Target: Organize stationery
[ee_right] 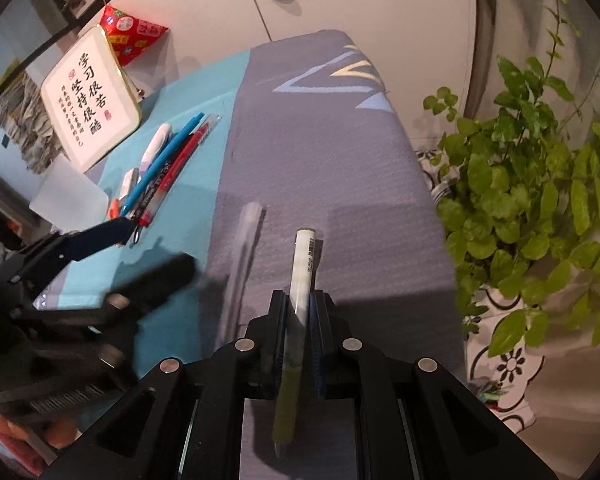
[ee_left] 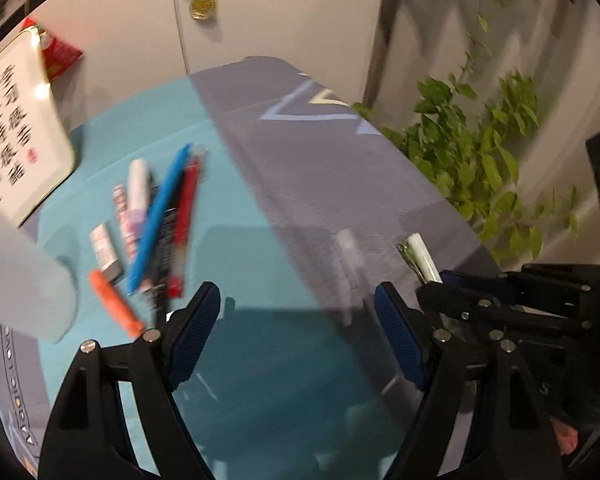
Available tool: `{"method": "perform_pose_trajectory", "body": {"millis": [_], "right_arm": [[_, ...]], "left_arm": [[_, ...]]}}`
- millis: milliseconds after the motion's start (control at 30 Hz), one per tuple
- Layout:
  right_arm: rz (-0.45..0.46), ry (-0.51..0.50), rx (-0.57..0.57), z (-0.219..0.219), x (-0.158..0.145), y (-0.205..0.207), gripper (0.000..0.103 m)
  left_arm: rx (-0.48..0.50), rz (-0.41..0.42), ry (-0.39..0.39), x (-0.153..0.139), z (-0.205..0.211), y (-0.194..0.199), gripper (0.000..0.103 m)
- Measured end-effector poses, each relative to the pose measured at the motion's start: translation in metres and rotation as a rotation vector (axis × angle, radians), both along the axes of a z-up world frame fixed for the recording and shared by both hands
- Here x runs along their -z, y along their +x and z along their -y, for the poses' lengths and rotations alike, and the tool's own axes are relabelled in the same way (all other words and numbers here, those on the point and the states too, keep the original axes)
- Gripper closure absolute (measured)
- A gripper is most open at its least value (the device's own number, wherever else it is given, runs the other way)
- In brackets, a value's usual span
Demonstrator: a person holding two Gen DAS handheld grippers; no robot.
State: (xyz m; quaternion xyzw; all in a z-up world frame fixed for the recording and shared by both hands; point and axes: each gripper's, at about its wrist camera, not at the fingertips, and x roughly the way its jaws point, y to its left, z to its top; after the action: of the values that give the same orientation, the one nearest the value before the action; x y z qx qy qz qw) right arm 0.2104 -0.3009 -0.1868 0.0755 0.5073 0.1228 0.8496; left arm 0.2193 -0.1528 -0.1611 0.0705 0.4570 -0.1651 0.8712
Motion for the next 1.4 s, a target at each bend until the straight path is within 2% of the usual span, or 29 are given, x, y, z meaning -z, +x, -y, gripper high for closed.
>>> {"method": "perform_pose_trajectory", "body": {"millis": [67, 133, 233, 267, 333, 367, 400, 433, 467, 567, 600, 667, 733, 833, 933, 967, 1000, 1033, 1067, 1100, 1133, 1200, 1233, 1300, 1400], "right_arm": [[0.001, -0.022, 0.030, 0.009, -0.001, 0.001, 0.092], [0.001, -0.002, 0.049, 0.020, -0.001, 0.001, 0.092], [-0.009, 0.029, 0.069, 0.032, 0.002, 0.000, 0.092], [-0.009, 0.040, 0.067, 0.034, 0.003, 0.001, 0.092], [-0.008, 0.052, 0.068, 0.035, 0.003, 0.000, 0.092], [-0.009, 0.055, 0.068, 0.035, 0.004, 0.001, 0.092], [-0.009, 0.054, 0.063, 0.035, 0.004, 0.001, 0.092], [-0.010, 0.050, 0.057, 0.034, 0.004, 0.003, 0.092], [-0.011, 0.047, 0.054, 0.034, 0.004, 0.003, 0.092], [-0.010, 0.036, 0.059, 0.033, 0.003, 0.006, 0.090], [-0.008, 0.025, 0.059, 0.032, 0.002, 0.008, 0.088], [-0.005, -0.013, 0.054, 0.027, -0.001, 0.011, 0.073], [0.010, -0.076, 0.053, 0.021, -0.004, 0.015, 0.063], [-0.008, -0.180, 0.062, 0.014, -0.001, 0.025, 0.063], [-0.016, -0.208, 0.049, 0.010, 0.002, 0.028, 0.063], [-0.010, -0.214, 0.044, 0.009, 0.002, 0.028, 0.066], [-0.008, -0.215, 0.046, 0.009, 0.002, 0.028, 0.071], [0.001, -0.226, 0.050, 0.009, 0.002, 0.028, 0.087], [0.004, -0.232, 0.052, 0.009, 0.002, 0.029, 0.087], [0.002, -0.217, 0.056, 0.011, 0.002, 0.029, 0.087], [0.002, -0.191, 0.059, 0.013, 0.001, 0.029, 0.087], [0.004, -0.137, 0.059, 0.015, -0.001, 0.025, 0.087], [0.009, -0.116, 0.060, 0.016, -0.003, 0.023, 0.087], [0.026, -0.093, 0.064, 0.014, -0.011, 0.017, 0.087], [0.064, -0.073, 0.061, 0.009, -0.025, 0.009, 0.087]], "left_arm": [[0.010, -0.022, -0.016, 0.005, 0.008, 0.008, 0.026], [0.012, -0.051, -0.024, 0.011, 0.016, 0.017, 0.027], [0.018, -0.094, -0.018, 0.021, 0.025, 0.024, 0.037], [0.015, -0.074, -0.007, 0.021, 0.026, 0.023, 0.040], [0.013, -0.061, 0.017, 0.019, 0.030, 0.024, 0.050], [0.014, -0.061, 0.018, 0.019, 0.031, 0.026, 0.058], [0.014, -0.056, 0.024, 0.018, 0.032, 0.027, 0.061], [0.014, -0.052, 0.029, 0.018, 0.030, 0.027, 0.069], [0.013, -0.046, 0.031, 0.017, 0.029, 0.026, 0.083], [0.023, -0.055, -0.002, 0.016, 0.022, 0.025, 0.092], [0.032, -0.061, -0.014, 0.016, 0.019, 0.023, 0.093], [0.040, -0.068, -0.033, 0.012, 0.012, 0.020, 0.094], [0.043, -0.063, -0.033, 0.010, 0.009, 0.017, 0.094], [0.039, -0.064, -0.026, 0.011, 0.007, 0.016, 0.094], [0.038, -0.071, -0.006, 0.015, 0.009, 0.017, 0.094], [0.036, -0.076, -0.003, 0.017, 0.011, 0.018, 0.091], [0.035, -0.070, -0.004, 0.016, 0.011, 0.018, 0.086], [0.047, -0.075, -0.003, 0.016, 0.015, 0.020, 0.074], [0.055, -0.076, -0.003, 0.017, 0.017, 0.020, 0.062], [0.054, -0.068, 0.002, 0.017, 0.018, 0.020, 0.062], [0.053, -0.059, 0.012, 0.018, 0.019, 0.020, 0.066], [0.062, -0.039, 0.035, 0.019, 0.020, 0.020, 0.086], [0.071, -0.056, 0.019, 0.018, 0.019, 0.020, 0.092], [0.073, -0.086, -0.030, 0.015, 0.013, 0.021, 0.092], [0.068, -0.032, -0.040, -0.002, 0.006, 0.012, 0.092]]}}
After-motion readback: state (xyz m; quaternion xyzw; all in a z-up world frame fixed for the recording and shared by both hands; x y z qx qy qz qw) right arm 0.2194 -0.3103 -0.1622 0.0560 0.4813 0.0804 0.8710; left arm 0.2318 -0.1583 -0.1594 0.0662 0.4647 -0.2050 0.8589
